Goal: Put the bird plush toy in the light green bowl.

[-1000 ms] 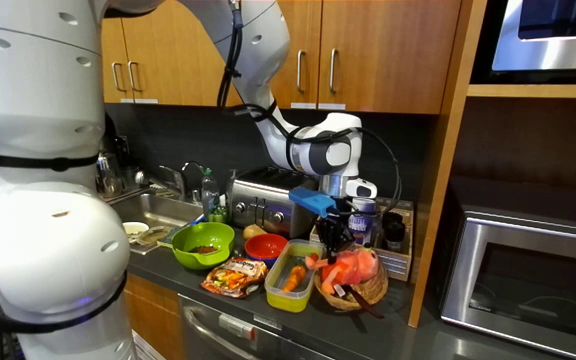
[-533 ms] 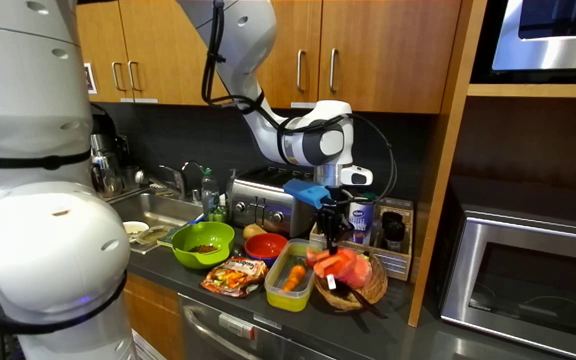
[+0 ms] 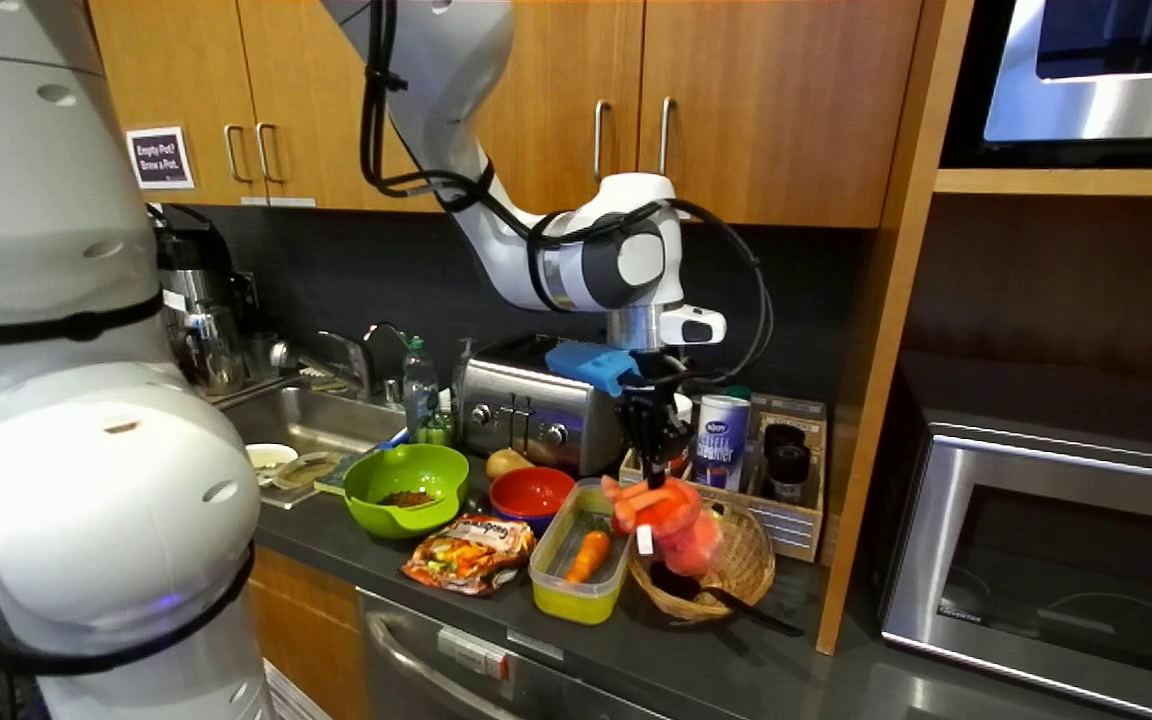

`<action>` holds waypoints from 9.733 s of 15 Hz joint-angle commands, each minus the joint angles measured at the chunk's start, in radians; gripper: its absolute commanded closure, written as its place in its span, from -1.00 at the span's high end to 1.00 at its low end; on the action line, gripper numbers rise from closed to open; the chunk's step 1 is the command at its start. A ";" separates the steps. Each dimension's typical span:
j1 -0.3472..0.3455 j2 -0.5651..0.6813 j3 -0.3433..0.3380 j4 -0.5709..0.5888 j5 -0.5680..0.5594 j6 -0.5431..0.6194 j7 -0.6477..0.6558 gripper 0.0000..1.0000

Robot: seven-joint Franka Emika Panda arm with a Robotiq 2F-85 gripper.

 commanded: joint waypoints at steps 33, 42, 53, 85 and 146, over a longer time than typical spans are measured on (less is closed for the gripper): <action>0.188 -0.448 0.499 -0.250 -0.055 -0.133 0.159 -0.98; 0.363 -0.503 0.624 -0.254 -0.043 -0.216 0.266 -0.98; 0.420 -0.438 0.566 -0.220 0.003 -0.241 0.164 -0.98; 0.299 -0.173 0.493 -0.131 0.005 -0.266 0.102 1.00; 0.367 0.018 0.311 -0.129 0.485 -0.181 -0.887 -0.65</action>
